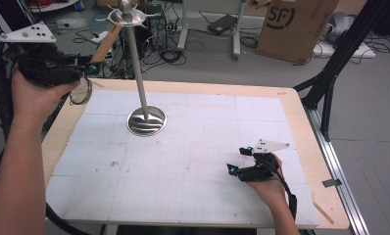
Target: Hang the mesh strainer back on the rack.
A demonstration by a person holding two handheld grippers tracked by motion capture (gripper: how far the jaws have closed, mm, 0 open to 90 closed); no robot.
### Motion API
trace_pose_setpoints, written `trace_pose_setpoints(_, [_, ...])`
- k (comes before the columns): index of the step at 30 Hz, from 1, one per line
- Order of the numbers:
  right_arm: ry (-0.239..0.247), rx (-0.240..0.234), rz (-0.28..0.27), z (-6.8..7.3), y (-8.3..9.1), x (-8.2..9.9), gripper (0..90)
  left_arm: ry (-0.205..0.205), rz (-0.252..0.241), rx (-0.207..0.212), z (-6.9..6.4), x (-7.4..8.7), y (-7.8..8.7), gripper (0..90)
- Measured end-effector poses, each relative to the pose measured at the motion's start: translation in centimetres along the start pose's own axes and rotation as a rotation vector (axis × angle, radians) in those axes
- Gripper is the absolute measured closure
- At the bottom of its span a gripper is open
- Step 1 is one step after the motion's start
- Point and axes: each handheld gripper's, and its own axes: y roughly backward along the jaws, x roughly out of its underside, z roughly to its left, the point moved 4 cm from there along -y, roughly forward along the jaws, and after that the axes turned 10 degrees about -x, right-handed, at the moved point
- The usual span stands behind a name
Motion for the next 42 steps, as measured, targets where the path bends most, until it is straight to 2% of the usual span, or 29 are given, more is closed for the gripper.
trace_pose_setpoints(14, [0.0,-0.005,-0.003,0.0,0.0,0.0,16.8,0.023,0.013,-0.042,0.0,0.6,-2.2,68.7])
trace_pose_setpoints(26, [0.002,-0.005,-0.005,-0.1,0.1,0.0,16.8,0.062,0.04,-0.041,-0.5,1.3,-4.8,69.0])
trace_pose_setpoints(33, [-0.004,-0.004,-0.012,-0.1,0.2,-0.1,16.8,0.085,0.036,-0.026,-0.8,1.4,-5.7,69.1])
trace_pose_setpoints(36, [-0.001,-0.005,-0.005,-0.1,0.1,0.0,16.8,0.085,0.039,-0.028,-1.0,1.4,-5.9,69.0])
trace_pose_setpoints(39, [0.002,-0.007,-0.01,-0.1,0.2,-0.1,16.9,0.059,0.043,-0.035,-1.3,1.4,-6.0,67.6])
trace_pose_setpoints(41, [-0.001,-0.007,-0.015,-0.1,0.3,-0.1,16.9,0.052,0.038,-0.031,-1.5,1.3,-6.0,62.1])
trace_pose_setpoints(42, [-0.003,-0.006,-0.016,-0.1,0.3,-0.1,16.8,0.054,0.034,-0.022,-1.5,1.3,-5.9,62.1])
